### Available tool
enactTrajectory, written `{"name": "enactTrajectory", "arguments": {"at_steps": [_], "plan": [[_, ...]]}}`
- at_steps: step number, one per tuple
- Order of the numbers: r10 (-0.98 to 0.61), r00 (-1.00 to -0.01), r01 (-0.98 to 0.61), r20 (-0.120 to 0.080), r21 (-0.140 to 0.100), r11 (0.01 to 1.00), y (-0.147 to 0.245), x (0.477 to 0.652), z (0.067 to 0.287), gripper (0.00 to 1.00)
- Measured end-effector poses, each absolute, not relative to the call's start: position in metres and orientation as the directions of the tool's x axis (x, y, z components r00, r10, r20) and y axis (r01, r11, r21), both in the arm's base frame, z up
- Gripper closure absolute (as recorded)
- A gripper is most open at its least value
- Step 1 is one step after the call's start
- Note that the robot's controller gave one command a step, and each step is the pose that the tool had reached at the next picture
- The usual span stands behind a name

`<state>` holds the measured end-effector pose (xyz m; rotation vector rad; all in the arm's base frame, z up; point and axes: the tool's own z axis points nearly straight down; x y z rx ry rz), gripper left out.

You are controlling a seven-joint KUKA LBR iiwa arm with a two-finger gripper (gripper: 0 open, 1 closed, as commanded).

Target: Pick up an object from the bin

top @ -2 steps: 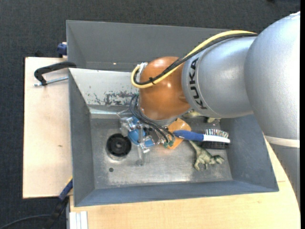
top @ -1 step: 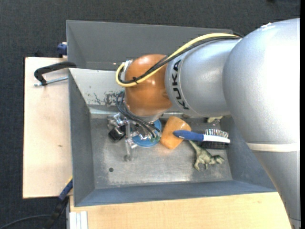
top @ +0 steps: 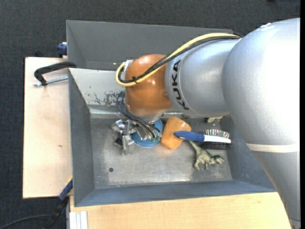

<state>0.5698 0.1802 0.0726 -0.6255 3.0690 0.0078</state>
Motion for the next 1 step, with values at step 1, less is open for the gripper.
{"name": "enactTrajectory", "arguments": {"at_steps": [1], "plan": [[-0.423,-0.906,-0.423,-0.016,-0.001,0.906,0.1849,0.5447,0.2383,1.00]]}}
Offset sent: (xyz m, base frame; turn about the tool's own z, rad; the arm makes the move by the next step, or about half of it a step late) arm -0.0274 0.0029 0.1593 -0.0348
